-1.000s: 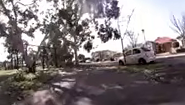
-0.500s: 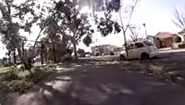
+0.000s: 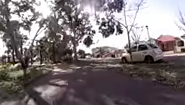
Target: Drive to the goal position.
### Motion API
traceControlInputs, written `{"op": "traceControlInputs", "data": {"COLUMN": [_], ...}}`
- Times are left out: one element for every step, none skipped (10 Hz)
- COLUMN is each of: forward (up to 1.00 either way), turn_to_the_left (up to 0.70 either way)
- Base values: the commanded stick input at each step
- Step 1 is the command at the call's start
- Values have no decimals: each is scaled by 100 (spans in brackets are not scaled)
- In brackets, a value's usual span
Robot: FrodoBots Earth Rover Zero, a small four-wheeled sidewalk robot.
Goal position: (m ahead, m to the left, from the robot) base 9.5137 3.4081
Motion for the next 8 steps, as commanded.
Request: {"op": "traceControlInputs", "data": {"forward": [100, 100, 100, 100, 100, 100, 100, 100], "turn_to_the_left": [40, 40, 40, 40, 36, 31, 26, 28]}}
